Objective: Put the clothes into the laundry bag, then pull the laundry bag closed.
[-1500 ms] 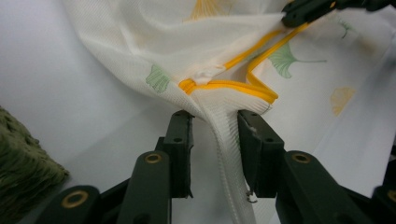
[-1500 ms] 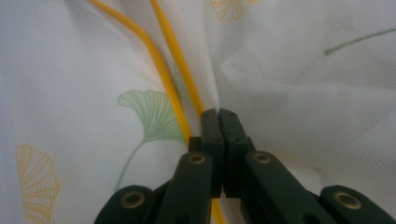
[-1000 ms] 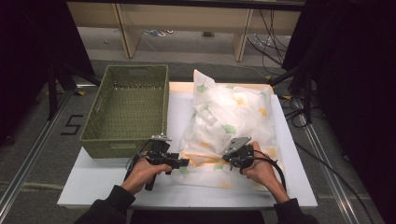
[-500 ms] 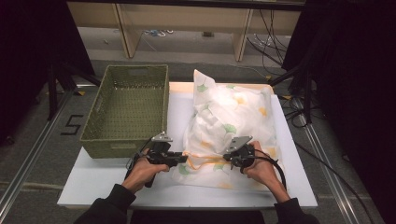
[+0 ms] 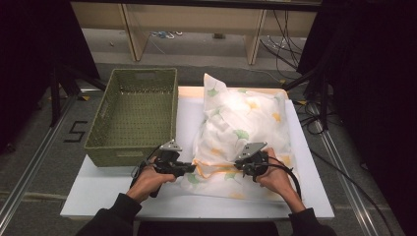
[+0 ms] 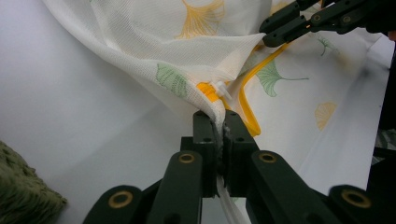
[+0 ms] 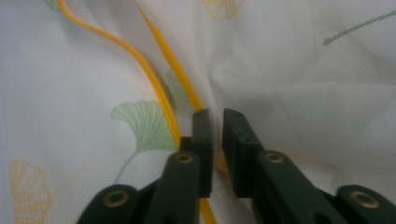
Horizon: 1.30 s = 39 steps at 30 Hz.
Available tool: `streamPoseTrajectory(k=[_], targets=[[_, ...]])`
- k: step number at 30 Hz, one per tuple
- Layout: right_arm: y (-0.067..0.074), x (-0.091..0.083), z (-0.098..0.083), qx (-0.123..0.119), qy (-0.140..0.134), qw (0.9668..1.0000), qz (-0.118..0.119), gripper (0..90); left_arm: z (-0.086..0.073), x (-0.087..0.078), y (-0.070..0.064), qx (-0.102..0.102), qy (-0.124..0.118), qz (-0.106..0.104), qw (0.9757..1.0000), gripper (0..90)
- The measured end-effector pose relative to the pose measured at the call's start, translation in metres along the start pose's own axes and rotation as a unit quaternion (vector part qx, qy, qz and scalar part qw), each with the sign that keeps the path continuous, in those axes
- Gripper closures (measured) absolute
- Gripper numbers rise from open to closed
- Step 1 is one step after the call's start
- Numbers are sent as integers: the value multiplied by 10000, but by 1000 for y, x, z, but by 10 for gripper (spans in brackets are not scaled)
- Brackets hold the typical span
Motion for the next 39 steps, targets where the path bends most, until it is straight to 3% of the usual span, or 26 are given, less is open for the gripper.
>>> streamPoseTrajectory(k=[2,5,10,17,19,20,25,32,33,35,39], targets=[[-1,-1,1,-21,-67,10000,-26,773,1,0,-1,-10,-41,9,10000,863],[-1,-10,10,19,-424,9991,28,678,4,-4,-9,403,-95,78,9991,866],[6,-19,26,-89,-713,9972,186,600,5,-5,-14,632,-58,157,9979,867],[18,-21,40,-214,-894,9949,403,557,5,-5,-17,646,-88,150,9978,868],[20,-20,41,-113,-877,9952,418,539,5,-5,-17,751,-71,144,9970,868],[21,-19,41,-126,-836,9953,468,526,4,-5,-18,645,-72,150,9978,868],[22,-16,44,-49,-828,9953,495,484,3,-4,-18,683,-36,136,9976,868],[27,-11,52,-95,-926,9937,631,492,3,-3,-18,874,-5,183,9960,867],[27,-9,53,-169,-951,9932,648,506,2,-2,-18,794,4,220,9966,867],[28,-7,55,-113,-924,9933,684,521,2,-2,-19,867,-4,219,9960,867],[31,-2,61,-243,-1012,9909,855,646,1,-2,-18,907,70,219,9956,867]])
Point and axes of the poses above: each handheld gripper's, and its own axes: x roughly forward along the jaws, z roughly out of its top, y roughly to its left, the point moved 8 cm from there along x, roughly forward along the jaws, and after that the axes turned 14 degrees about -x, right-handed, at the moved point
